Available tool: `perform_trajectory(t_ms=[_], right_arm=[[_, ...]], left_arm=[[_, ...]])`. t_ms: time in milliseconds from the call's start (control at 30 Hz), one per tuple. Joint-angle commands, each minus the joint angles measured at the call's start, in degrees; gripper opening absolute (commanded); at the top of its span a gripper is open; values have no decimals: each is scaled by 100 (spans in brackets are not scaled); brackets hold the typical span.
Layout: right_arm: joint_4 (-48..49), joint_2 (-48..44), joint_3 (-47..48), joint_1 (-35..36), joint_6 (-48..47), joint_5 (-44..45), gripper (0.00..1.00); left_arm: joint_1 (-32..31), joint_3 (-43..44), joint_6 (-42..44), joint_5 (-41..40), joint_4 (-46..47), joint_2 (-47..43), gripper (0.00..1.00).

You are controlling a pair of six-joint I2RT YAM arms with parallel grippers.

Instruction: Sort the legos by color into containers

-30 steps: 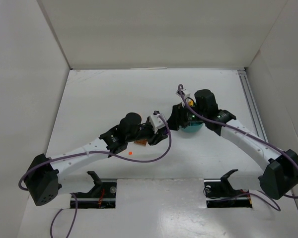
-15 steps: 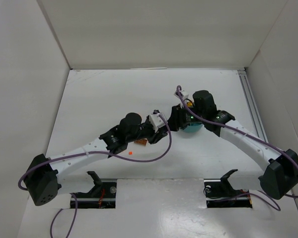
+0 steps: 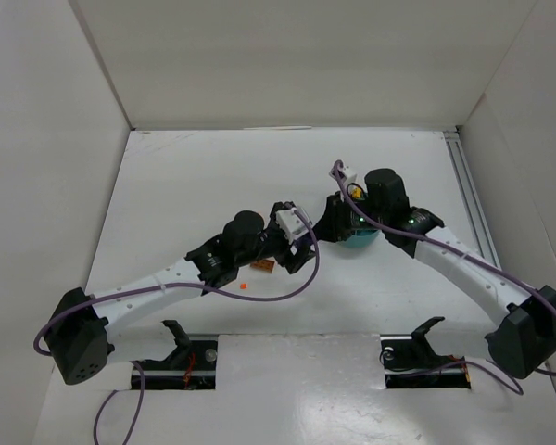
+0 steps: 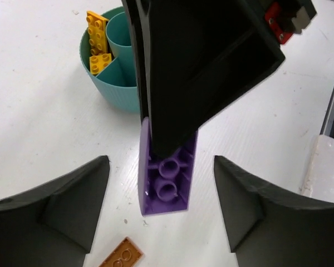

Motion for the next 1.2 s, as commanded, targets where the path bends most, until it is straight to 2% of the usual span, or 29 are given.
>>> perform_trajectory(t_ms=[0, 200, 233, 267, 367, 433, 533, 567, 633, 700, 800, 867, 967, 1100, 1167], right_arm=[[149, -251, 208, -310, -447, 191, 6], [-176, -664, 332, -934, -1018, 551, 5], [-281, -717, 393, -1127, -1115, 673, 5], [-412, -848, 393, -1207, -1351, 822, 5], [-1010, -1068, 543, -1383, -1826, 1796, 5], [-1214, -1340, 543, -1384, -1924, 2614, 5], [-1363, -1683, 297, -1507, -1925, 3413, 5], [-1424, -1736, 245, -1568, -1925, 3565, 5], [-1425, -1798, 174, -1639, -1925, 3776, 5], [-1477, -1737, 121, -1796, -1925, 3830, 5], [-1416, -1596, 16, -1858, -1925, 3778, 5], [-1241, -1430, -80, -1929, -1925, 3699, 5], [-1029, -1246, -222, -1990, -1802, 3628, 5], [-784, -1034, -345, -2043, -1749, 3435, 5], [-722, -973, -406, -2043, -1696, 3434, 5]], left_arm=[[-11, 195, -325, -62, 356, -111, 74], [-11, -77, -650, -62, 549, -295, 82], [-11, -130, -730, -115, 619, -296, 93], [-11, -235, -844, -193, 619, -418, 98], [-11, -350, -1695, -904, 594, -507, 100], [-11, -403, -2591, -1607, 85, -638, 100], [120, -271, -3522, -2039, -905, -639, 100], [225, -271, -4073, -2040, -1119, -639, 100], [436, -332, -4516, -1988, -1514, -639, 100], [770, -464, -4973, -2040, -1744, -639, 100], [1244, -666, -5134, -1962, -2052, -639, 100], [1299, -780, -5309, -1961, -2245, -840, 100], [1351, -720, -5677, -2434, -2649, -1191, 100], [1623, -597, -6328, -2848, -3693, -1386, 100], [1878, -596, -6495, -2849, -3888, -1447, 100]])
